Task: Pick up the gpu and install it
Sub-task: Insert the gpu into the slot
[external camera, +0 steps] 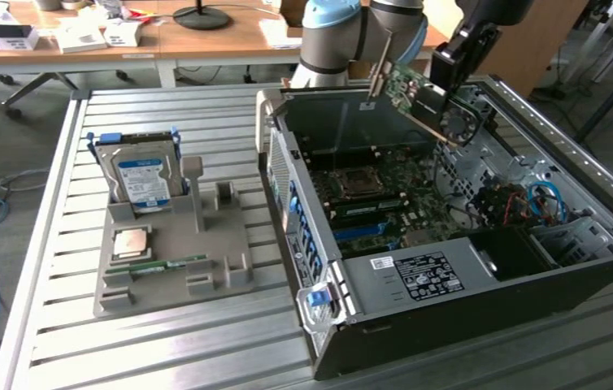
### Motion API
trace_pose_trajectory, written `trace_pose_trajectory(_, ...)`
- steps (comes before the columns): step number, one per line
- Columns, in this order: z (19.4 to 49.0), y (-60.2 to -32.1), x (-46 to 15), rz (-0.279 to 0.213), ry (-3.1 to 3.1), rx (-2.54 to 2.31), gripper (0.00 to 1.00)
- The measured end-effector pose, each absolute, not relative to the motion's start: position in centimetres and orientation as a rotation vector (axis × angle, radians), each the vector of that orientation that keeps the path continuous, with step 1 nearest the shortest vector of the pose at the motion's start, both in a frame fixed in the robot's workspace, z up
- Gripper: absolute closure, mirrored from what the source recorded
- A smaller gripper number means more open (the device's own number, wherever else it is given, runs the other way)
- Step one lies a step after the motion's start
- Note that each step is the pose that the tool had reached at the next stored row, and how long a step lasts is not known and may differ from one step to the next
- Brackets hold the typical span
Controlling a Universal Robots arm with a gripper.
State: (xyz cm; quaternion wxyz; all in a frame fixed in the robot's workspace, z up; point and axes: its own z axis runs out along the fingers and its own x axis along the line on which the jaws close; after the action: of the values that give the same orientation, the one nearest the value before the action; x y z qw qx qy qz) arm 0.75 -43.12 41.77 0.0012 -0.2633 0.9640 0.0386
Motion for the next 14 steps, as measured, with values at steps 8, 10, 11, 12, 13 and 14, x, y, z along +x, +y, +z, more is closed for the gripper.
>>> trace_pose_trajectory(8,41.75,-43.12,0.75,0.121,2.991,-0.955,0.74)
trace_pose_trajectory(10,41.74,-43.12,0.75,0.121,2.981,-0.988,0.74)
trace_pose_trajectory(11,41.74,-43.12,0.75,0.121,2.976,-1.005,0.74)
trace_pose_trajectory(12,41.74,-43.12,0.75,0.121,2.971,-1.022,0.74)
trace_pose_trajectory(13,41.73,-43.12,0.75,0.121,2.966,-1.039,0.74)
trace_pose_trajectory(14,41.73,-43.12,0.75,0.121,2.960,-1.057,0.74)
